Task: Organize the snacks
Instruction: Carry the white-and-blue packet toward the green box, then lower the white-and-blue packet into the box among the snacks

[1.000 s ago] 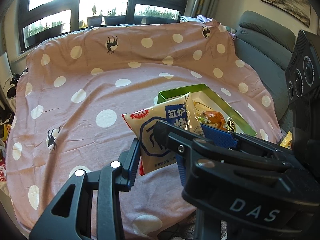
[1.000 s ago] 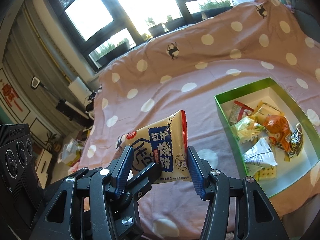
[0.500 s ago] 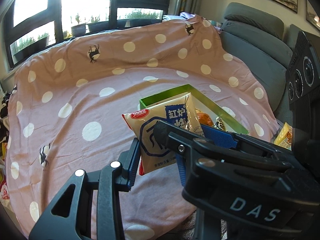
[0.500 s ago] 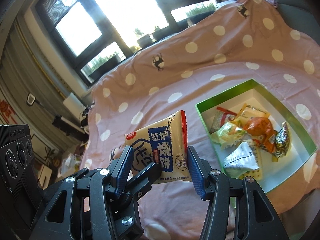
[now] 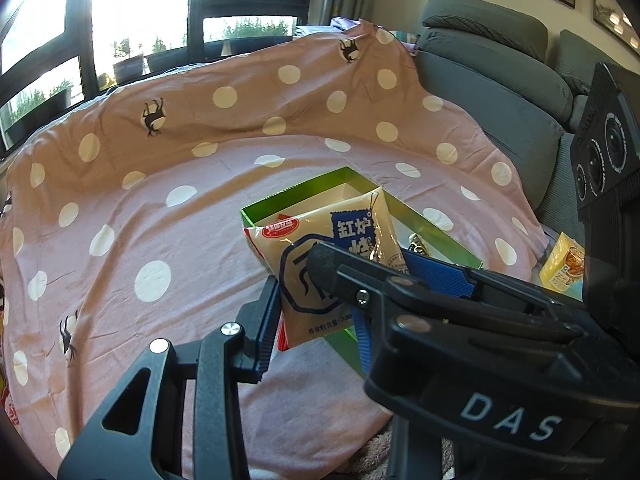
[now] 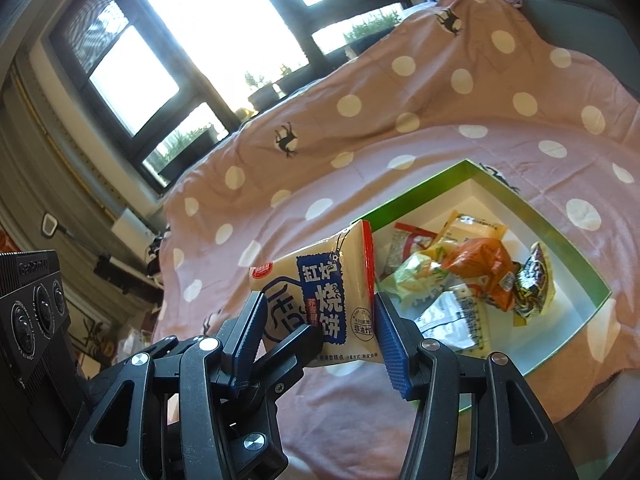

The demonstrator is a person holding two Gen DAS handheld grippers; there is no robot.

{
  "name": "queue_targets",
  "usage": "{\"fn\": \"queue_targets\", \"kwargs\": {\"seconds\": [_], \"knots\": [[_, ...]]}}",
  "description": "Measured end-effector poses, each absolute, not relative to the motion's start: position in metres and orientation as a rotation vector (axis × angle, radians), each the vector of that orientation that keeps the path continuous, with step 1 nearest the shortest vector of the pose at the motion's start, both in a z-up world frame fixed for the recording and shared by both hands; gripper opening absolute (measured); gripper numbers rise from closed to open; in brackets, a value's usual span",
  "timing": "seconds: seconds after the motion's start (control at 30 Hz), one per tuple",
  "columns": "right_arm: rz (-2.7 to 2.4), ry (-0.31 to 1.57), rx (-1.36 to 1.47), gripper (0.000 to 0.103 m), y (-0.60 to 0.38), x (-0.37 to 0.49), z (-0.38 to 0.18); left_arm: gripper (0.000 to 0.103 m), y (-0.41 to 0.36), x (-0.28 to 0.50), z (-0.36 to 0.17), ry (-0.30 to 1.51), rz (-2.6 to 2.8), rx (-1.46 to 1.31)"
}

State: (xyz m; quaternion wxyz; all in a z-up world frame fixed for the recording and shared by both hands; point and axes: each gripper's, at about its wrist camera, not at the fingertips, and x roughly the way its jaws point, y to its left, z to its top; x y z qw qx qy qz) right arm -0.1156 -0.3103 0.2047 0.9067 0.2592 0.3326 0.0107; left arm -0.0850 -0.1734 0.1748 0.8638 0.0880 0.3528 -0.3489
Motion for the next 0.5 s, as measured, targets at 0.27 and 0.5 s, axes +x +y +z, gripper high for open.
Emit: {"fn": "queue_targets", "kwargs": {"seconds": [0.27, 0.5], "knots": [[-0.021, 0.677, 0.561, 0.057, -0.329, -0.118, 0.203, 0.033, -0.194, -0.082, 0.173, 0.742, -0.781, 0.208], [-0.062, 0.673, 0.592, 0.057, -0.350, -0.121, 0.200, 0.033, -0.214, -0.080, 0.171, 0.751, -0.820, 0.233]]}}
